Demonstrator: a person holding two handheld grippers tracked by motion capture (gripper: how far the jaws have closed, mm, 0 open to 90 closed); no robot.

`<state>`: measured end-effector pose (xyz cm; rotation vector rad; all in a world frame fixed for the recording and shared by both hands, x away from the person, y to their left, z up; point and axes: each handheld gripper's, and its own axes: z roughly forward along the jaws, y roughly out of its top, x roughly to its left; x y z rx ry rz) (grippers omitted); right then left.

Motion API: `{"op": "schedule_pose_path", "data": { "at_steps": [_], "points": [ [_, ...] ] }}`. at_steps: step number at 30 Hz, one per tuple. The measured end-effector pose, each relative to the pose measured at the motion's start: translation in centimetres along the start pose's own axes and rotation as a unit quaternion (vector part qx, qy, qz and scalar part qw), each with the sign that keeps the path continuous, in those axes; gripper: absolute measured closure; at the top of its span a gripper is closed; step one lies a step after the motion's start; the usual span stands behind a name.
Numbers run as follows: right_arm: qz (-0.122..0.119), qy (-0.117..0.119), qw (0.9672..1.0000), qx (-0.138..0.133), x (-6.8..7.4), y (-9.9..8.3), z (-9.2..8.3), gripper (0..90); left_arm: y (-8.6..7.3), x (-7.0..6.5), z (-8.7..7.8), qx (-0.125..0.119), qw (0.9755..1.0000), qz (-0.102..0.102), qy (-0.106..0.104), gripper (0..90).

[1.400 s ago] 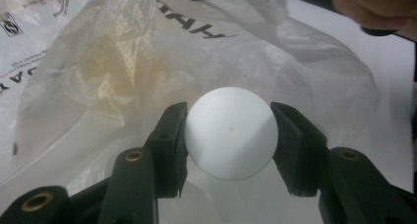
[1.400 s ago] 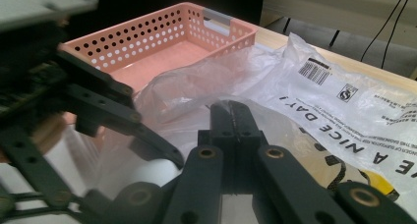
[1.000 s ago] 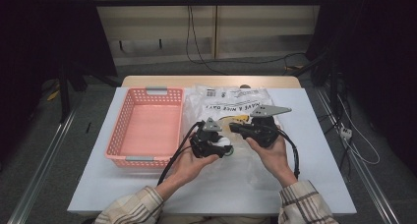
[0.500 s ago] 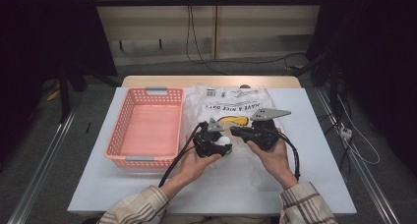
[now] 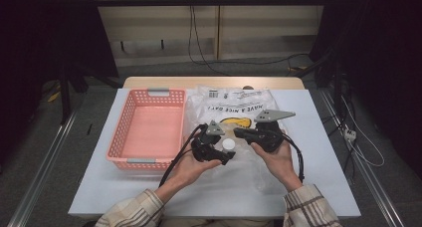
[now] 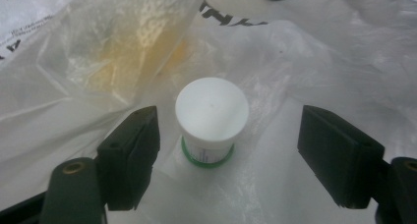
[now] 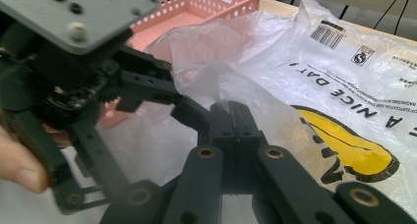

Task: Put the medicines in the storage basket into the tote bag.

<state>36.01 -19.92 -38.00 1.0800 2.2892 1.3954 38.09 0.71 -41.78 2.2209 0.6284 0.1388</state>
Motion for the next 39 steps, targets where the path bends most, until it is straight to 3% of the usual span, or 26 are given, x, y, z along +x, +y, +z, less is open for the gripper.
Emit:
{"op": "schedule_pose_path", "data": {
  "at_steps": [3,10,23,28,30,35,39],
  "points": [
    [-0.001,0.0,1.0,0.001,0.0,0.0,-0.1,90.0,0.1,-0.1,-0.8,-0.011,0.9999,0.005,-0.001,22.4],
    [0.002,-0.001,1.0,-0.002,-0.1,0.0,-0.3,90.0,-0.1,-0.7,-2.8,-0.008,0.9996,0.025,-0.011,19.0],
    [0.0,0.002,1.0,0.0,0.1,0.0,-0.2,90.0,-1.8,-1.0,-6.9,-0.056,0.9981,0.023,-0.009,18.9],
    [-0.002,0.001,1.0,0.006,0.1,-0.3,-0.3,90.0,-3.0,-0.8,-8.3,-0.074,0.9971,0.013,0.009,19.4],
    [-0.002,0.002,1.0,0.007,0.0,-0.5,-0.4,90.0,-3.6,-0.3,-8.6,-0.076,0.997,-0.001,0.011,20.5],
    [0.001,0.0,0.9999,0.017,-0.2,-1.1,-0.6,90.0,-4.6,0.2,-9.1,-0.071,0.9972,-0.012,0.019,20.3],
    [-0.001,0.001,0.9998,0.022,0.0,-1.6,-0.8,90.0,-5.4,-0.2,-10.1,-0.072,0.997,-0.005,0.028,21.3]
  ]
}}
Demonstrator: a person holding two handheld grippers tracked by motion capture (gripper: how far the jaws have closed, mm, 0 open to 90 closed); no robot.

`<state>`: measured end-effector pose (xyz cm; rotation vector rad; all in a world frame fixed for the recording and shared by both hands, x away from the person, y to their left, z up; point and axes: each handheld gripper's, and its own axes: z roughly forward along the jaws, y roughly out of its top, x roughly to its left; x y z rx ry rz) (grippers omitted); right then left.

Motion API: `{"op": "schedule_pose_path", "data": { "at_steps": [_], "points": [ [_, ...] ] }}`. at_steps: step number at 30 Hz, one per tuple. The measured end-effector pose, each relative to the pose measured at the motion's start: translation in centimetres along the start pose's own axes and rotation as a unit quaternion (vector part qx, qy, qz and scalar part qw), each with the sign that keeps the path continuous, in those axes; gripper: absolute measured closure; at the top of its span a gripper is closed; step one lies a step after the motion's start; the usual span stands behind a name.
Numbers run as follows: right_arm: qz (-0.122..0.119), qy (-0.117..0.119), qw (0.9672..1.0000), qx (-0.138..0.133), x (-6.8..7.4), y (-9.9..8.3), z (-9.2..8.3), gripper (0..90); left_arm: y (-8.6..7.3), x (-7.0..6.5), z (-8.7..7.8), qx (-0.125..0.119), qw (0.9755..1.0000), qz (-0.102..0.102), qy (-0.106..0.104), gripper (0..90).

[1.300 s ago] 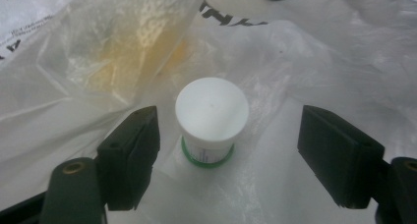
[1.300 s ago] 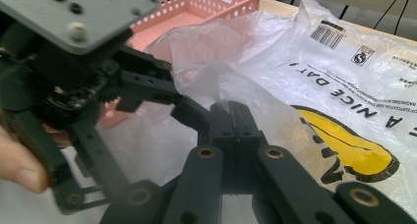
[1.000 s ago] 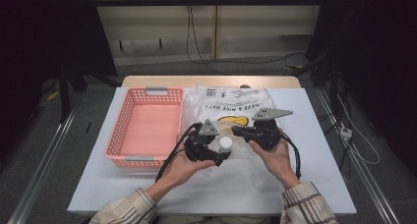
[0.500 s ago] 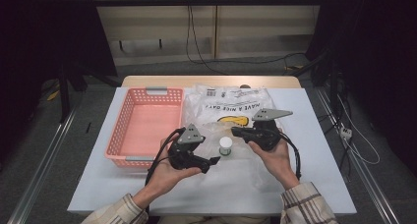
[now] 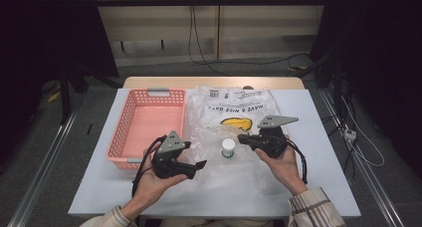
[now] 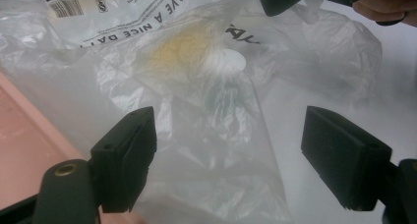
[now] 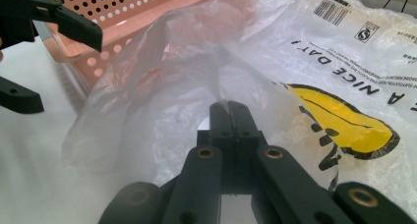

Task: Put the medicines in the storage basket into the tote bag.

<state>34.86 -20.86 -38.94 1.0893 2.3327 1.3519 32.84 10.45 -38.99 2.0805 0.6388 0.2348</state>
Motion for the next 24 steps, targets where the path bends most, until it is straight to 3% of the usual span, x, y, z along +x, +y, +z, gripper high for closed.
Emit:
{"op": "schedule_pose_path", "data": {
  "at_steps": [6,9,12,17,24],
  "points": [
    [-0.001,0.0,0.9999,0.01,0.2,-0.7,0.0,90.0,-1.3,-0.3,-1.3,0.005,1.0,0.0,0.004,21.1],
    [0.0,0.004,0.9998,0.021,0.3,-1.2,0.2,90.0,-2.2,-0.5,-1.6,-0.005,1.0,-0.003,0.003,21.8],
    [-0.003,0.011,0.9995,0.03,0.5,-1.6,0.3,90.0,-2.3,-1.1,-2.0,-0.003,1.0,0.0,0.0,21.9],
    [0.005,-0.002,0.9998,0.022,0.7,-1.9,-0.7,67.7,-2.8,-2.2,-2.1,0.001,0.9998,0.012,-0.014,21.3],
    [0.026,-0.013,0.9995,-0.008,0.6,-2.9,-3.0,46.5,-4.3,-2.3,-1.6,0.034,0.9992,-0.004,-0.019,21.0]
  ]
}}
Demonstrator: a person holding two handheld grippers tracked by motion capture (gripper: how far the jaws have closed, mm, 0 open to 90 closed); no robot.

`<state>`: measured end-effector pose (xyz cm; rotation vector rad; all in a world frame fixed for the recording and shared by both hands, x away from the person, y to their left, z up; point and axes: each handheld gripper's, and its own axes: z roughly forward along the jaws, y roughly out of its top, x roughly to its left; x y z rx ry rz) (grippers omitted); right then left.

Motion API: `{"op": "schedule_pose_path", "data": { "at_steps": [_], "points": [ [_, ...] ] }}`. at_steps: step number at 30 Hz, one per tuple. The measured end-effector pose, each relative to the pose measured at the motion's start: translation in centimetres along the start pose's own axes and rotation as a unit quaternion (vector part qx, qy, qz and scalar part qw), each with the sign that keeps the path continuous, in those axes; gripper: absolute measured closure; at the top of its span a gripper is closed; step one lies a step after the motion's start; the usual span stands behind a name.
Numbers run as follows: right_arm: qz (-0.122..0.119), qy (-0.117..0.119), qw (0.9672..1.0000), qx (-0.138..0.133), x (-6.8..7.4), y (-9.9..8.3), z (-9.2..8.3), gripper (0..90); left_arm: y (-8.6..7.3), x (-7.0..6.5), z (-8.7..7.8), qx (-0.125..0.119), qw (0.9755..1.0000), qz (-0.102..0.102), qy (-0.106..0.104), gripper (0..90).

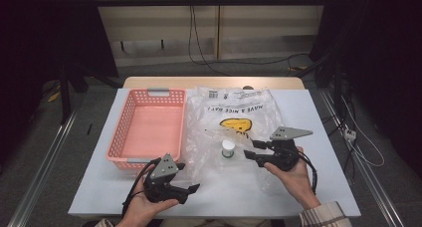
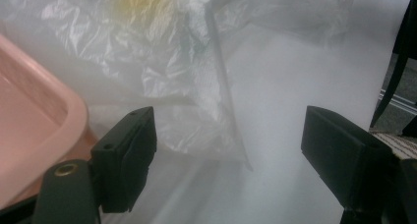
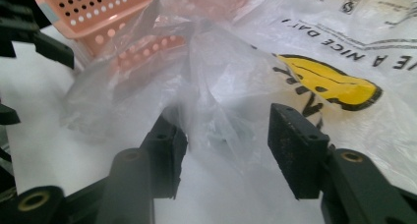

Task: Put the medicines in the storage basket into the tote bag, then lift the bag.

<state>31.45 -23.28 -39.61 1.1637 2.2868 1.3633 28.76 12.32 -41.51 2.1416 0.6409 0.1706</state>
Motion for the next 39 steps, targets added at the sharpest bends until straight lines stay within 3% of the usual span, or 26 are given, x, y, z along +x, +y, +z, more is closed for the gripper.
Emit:
{"op": "schedule_pose_path", "data": {
  "at_steps": [6,13,14,17,20,23,25,28,33,39],
  "points": [
    [0.014,-0.035,0.9992,-0.014,-0.3,-1.2,-2.4,25.3,-0.8,-0.2,-0.1,0.001,1.0,0.004,0.006,20.7],
    [0.019,-0.076,0.9969,-0.01,-0.3,-3.2,-4.4,21.4,-1.5,-0.4,0.6,0.009,1.0,0.002,0.001,20.8],
    [0.019,-0.078,0.9967,-0.008,-0.2,-3.5,-4.6,21.4,-1.5,-0.3,0.5,0.012,0.9999,0.009,0.005,20.9],
    [0.021,-0.085,0.9962,0.001,0.0,-4.6,-5.1,18.4,-1.7,-0.4,0.8,0.012,0.9999,-0.002,0.002,21.5],
    [0.021,-0.089,0.9958,0.006,0.1,-5.8,-5.5,16.9,-1.7,-0.2,1.1,0.018,0.9998,0.0,0.003,22.9],
    [0.021,-0.089,0.9958,0.006,0.3,-6.3,-6.0,17.3,-1.7,0.0,1.3,0.023,0.9997,0.004,-0.003,25.4],
    [0.022,-0.088,0.9959,0.009,0.4,-6.6,-6.2,18.1,-1.7,0.1,1.5,0.028,0.9996,0.007,-0.008,31.9],
    [0.028,-0.084,0.9958,0.021,0.5,-7.2,-5.9,19.0,-1.7,0.1,1.7,0.031,0.9995,0.005,-0.01,32.4],
    [0.017,-0.071,0.9963,0.045,1.3,-7.8,-5.6,34.8,-1.7,0.1,1.9,0.039,0.999,0.014,-0.016,35.5],
    [-0.004,-0.039,0.9975,0.059,1.7,-8.0,-5.1,47.0,-1.5,-0.3,2.4,0.051,0.9981,0.035,-0.002,37.9]
  ]
}}
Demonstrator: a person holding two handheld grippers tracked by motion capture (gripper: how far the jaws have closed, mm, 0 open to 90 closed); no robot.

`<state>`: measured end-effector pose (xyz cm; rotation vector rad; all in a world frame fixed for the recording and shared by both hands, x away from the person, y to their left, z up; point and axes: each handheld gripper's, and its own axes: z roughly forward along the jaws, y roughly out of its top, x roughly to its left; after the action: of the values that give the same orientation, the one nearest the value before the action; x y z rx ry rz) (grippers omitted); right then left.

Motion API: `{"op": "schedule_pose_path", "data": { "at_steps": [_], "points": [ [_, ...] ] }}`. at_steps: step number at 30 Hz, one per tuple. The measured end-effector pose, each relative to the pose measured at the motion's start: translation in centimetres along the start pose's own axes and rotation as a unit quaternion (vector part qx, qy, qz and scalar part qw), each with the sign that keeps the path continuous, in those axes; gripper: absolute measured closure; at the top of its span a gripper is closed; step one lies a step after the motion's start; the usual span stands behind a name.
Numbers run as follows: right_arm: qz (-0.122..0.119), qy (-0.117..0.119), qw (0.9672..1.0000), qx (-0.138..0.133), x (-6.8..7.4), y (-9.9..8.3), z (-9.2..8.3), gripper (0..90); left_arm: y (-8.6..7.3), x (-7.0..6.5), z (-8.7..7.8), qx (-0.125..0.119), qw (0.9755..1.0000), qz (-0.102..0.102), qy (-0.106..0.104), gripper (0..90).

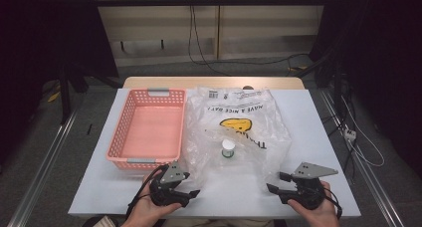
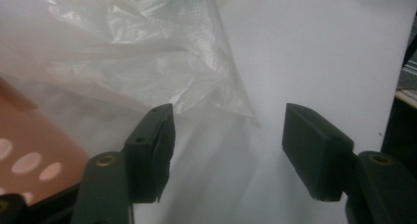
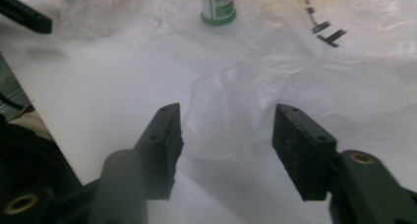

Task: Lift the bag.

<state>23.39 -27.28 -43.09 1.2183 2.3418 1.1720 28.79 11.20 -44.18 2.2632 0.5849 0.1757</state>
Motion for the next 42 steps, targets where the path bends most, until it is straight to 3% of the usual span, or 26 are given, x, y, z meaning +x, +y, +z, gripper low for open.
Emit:
{"op": "schedule_pose_path", "data": {
  "at_steps": [1,4,8,10,14,18,22,24,26,27,29,30,33,34,38,40,42],
  "points": [
    [0.001,0.004,1.0,0.007,0.1,-0.1,0.3,46.9,0.1,0.0,0.1,-0.004,1.0,-0.004,-0.007,38.1],
    [-0.006,0.011,0.9997,0.02,0.3,-0.2,0.6,45.5,0.6,-0.5,0.0,-0.014,0.9999,0.004,0.001,36.1],
    [-0.016,0.013,0.9993,0.031,0.4,-0.2,1.0,52.0,1.1,-0.9,0.2,-0.026,0.9993,0.026,-0.004,35.0],
    [-0.02,0.015,0.9989,0.039,0.5,-0.1,1.3,64.5,1.2,-1.0,0.6,-0.025,0.9993,0.027,-0.004,35.4],
    [-0.021,0.024,0.9984,0.047,0.6,0.0,1.7,70.5,1.5,-0.9,1.1,-0.018,0.9991,0.037,-0.003,35.7],
    [-0.024,0.03,0.9977,0.056,0.6,0.0,2.1,87.6,1.8,-0.1,1.6,-0.025,0.9991,0.034,-0.005,36.1],
    [-0.023,0.035,0.9968,0.068,0.6,-0.1,2.4,90.0,1.9,0.0,2.6,0.003,0.9986,0.051,-0.012,43.4],
    [-0.021,0.036,0.9967,0.07,0.6,0.0,2.5,90.0,1.7,-0.2,3.1,0.025,0.9979,0.059,-0.003,50.6],
    [-0.02,0.037,0.9966,0.071,0.6,0.0,2.5,90.0,1.5,0.0,3.3,0.025,0.9984,0.048,-0.015,57.4],
    [-0.02,0.036,0.9965,0.072,0.5,0.0,2.5,90.0,1.6,0.1,3.2,0.032,0.9985,0.044,-0.01,59.7],
    [-0.017,0.037,0.9965,0.073,0.5,-0.1,2.5,90.0,1.5,0.3,3.3,0.028,0.9984,0.036,-0.033,66.9],
    [-0.017,0.038,0.9964,0.074,0.5,-0.1,2.6,90.0,1.5,0.5,3.2,0.032,0.9979,0.032,-0.046,71.6],
    [-0.016,0.039,0.9962,0.076,0.5,0.0,2.7,90.0,1.6,0.7,3.0,0.041,0.9974,0.027,-0.054,88.9],
    [-0.014,0.039,0.9964,0.073,0.4,0.0,2.7,90.0,1.6,0.6,3.0,0.038,0.998,0.023,-0.044,89.5],
    [-0.004,0.041,0.9977,0.055,0.2,0.1,2.2,90.0,1.8,0.8,2.3,0.013,0.9983,0.012,-0.056,90.0],
    [0.006,0.046,0.9984,0.032,0.0,0.4,1.6,90.0,2.0,0.9,1.8,0.006,0.9983,0.015,-0.056,90.0],
    [0.008,0.048,0.9985,0.025,-0.1,0.5,1.5,90.0,2.3,0.8,1.4,-0.006,0.9985,0.006,-0.054,90.0]
  ]
}}
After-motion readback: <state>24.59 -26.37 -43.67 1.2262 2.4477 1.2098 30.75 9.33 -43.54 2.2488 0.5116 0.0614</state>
